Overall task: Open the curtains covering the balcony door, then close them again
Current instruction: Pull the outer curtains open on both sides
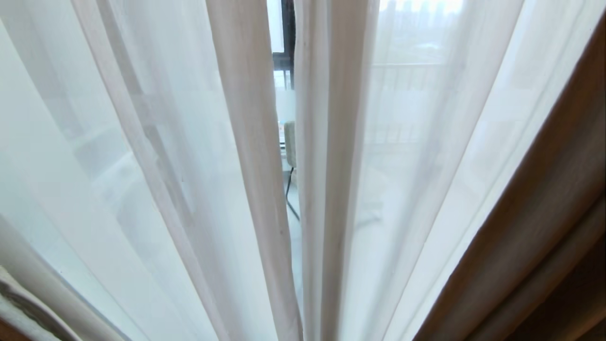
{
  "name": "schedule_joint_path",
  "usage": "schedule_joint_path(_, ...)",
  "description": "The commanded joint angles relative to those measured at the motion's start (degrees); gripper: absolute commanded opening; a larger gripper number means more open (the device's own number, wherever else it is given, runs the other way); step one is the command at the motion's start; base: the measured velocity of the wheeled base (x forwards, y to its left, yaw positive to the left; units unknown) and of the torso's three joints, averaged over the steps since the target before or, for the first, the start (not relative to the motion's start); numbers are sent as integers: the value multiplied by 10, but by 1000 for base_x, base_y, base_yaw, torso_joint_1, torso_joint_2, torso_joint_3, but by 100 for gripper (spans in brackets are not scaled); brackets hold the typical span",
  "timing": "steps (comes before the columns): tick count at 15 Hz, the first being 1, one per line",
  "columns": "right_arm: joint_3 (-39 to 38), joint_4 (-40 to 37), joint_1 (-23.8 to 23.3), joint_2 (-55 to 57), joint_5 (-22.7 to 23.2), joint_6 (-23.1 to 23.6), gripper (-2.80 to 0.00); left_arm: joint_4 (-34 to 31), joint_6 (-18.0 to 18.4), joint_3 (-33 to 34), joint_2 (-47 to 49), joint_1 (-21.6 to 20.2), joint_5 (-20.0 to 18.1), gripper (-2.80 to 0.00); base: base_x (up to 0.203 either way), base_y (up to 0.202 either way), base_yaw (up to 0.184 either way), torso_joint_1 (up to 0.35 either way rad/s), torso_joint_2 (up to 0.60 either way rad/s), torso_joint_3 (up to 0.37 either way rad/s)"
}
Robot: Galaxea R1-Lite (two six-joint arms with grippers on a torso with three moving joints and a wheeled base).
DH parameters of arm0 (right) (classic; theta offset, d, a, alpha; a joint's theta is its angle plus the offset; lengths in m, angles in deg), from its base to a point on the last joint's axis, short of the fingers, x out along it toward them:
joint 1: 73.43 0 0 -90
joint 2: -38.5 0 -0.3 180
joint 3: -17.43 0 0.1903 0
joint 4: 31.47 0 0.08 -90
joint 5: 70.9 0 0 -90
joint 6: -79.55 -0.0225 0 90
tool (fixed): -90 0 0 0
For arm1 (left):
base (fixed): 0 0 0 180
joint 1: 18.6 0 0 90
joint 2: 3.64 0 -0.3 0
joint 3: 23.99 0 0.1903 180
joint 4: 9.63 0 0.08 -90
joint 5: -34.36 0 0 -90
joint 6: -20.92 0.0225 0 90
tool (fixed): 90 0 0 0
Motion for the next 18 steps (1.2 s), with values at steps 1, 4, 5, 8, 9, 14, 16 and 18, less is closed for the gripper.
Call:
schedule_joint_path(1,-16,2,0,-27,1,0,0,0,0,0,0,0,0,-280,0,0,0,0,0,0)
schedule_joint_path(4,-44,2,-1,-68,1,0,0,0,0,0,0,0,0,-280,0,0,0,0,0,0)
schedule_joint_path(5,-58,2,-1,-87,1,0,0,0,0,0,0,0,0,-280,0,0,0,0,0,0)
schedule_joint_path(8,-108,-3,-1,-156,1,13,0,0,0,0,0,0,0,-280,0,0,0,0,0,0)
schedule_joint_path(9,-129,-4,-1,-183,1,19,0,0,0,0,0,0,0,-280,0,0,0,0,0,0)
schedule_joint_path(14,-245,-7,-1,-318,1,48,0,0,0,0,0,-1,0,-280,0,0,0,0,0,0)
schedule_joint_path(16,-289,-7,-1,-370,1,60,0,0,0,0,0,0,0,-280,0,0,0,0,0,0)
schedule_joint_path(18,-319,-5,-1,-402,1,70,0,0,0,0,0,0,0,-280,0,0,0,0,0,0)
